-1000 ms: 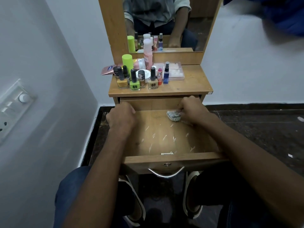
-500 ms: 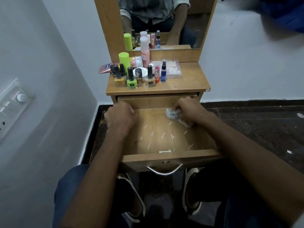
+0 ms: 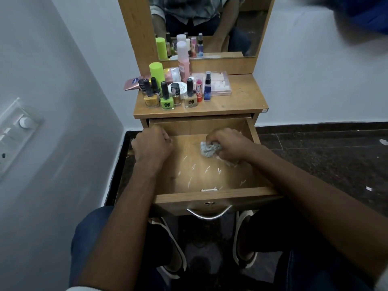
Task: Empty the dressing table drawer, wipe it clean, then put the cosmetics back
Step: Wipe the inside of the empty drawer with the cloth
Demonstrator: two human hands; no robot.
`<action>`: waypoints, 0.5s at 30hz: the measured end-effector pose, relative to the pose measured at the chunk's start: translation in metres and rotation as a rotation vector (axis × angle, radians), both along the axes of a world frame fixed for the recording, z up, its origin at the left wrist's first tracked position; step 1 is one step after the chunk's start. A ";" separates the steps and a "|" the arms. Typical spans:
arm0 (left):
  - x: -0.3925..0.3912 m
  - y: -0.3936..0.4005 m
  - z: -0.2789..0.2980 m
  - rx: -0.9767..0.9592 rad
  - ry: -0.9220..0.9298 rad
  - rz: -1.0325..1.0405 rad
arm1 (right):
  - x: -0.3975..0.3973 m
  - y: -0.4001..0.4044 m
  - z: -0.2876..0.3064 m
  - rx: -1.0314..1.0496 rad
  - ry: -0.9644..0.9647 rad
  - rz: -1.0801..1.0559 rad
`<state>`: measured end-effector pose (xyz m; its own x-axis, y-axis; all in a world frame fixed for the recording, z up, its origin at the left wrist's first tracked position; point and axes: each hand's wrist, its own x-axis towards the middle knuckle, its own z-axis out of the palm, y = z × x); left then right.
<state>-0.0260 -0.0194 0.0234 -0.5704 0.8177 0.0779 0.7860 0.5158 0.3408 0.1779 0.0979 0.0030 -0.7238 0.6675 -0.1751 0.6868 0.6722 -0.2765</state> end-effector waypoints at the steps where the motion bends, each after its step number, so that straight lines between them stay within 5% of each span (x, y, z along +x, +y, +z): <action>1: 0.000 -0.001 -0.001 0.002 0.003 -0.001 | -0.001 0.000 -0.001 -0.041 -0.015 0.023; 5: 0.002 -0.001 -0.001 -0.008 0.039 -0.011 | -0.010 0.006 0.003 -0.029 0.079 -0.175; 10: -0.001 0.000 -0.003 -0.035 0.053 -0.022 | -0.027 -0.005 0.000 -0.092 -0.023 0.007; 15: 0.002 -0.001 -0.004 -0.032 0.092 -0.020 | -0.032 -0.005 -0.001 0.032 0.109 -0.144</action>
